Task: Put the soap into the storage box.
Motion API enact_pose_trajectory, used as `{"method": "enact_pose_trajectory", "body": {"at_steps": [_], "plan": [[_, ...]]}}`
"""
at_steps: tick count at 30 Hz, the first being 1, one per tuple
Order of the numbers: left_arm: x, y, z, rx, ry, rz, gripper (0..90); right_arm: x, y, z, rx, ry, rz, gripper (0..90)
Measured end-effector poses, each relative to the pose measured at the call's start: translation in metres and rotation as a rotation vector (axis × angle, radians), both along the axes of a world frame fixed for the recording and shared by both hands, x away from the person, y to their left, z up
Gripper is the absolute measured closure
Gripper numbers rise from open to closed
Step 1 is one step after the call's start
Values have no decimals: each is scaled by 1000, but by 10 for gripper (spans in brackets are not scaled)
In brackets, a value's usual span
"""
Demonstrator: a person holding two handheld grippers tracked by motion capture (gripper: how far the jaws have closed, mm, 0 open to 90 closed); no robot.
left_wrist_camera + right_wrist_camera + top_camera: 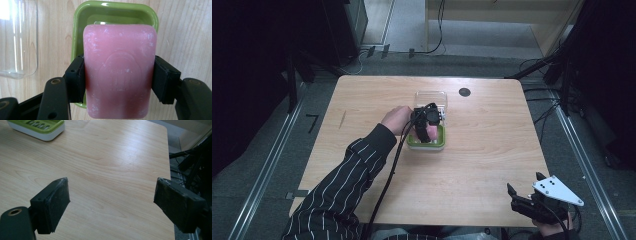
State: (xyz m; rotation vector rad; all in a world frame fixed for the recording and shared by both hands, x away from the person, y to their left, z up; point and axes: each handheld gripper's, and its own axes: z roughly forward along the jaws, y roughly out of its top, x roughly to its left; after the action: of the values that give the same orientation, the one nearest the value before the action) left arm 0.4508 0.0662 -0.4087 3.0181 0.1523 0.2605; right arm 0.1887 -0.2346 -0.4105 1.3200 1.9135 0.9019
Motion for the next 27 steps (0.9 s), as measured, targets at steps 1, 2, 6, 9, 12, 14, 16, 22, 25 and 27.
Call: {"method": "enact_pose_trajectory", "body": {"at_steps": [1,2,6,9,12,14,16,22,25,27], "plan": [[1,0,-1,2,2,-3,386,0,0,0,-2,-1,-1,135],[1,0,-2,2,2,2,386,-1,-1,0,-2,0,-1,135],[4,-1,-6,11,2,4,385,-1,-1,0,-1,1,-3,135],[6,-1,-9,10,-6,8,385,-1,-1,0,-1,0,-4,135],[7,0,-11,14,-5,8,386,-2,-1,0,-3,2,-3,135],[8,-1,-13,16,-3,7,386,-1,-1,0,-3,1,-3,135],[8,-1,-14,18,2,3,385,-1,-1,0,-2,2,-7,135],[10,-1,-19,31,10,-1,385,-1,-1,0,-3,4,-6,134],[11,-2,-22,36,15,-1,385,-1,-1,0,-2,4,-6,135],[11,-2,-24,35,17,-3,385,-1,-1,0,-2,4,-6,135]]}}
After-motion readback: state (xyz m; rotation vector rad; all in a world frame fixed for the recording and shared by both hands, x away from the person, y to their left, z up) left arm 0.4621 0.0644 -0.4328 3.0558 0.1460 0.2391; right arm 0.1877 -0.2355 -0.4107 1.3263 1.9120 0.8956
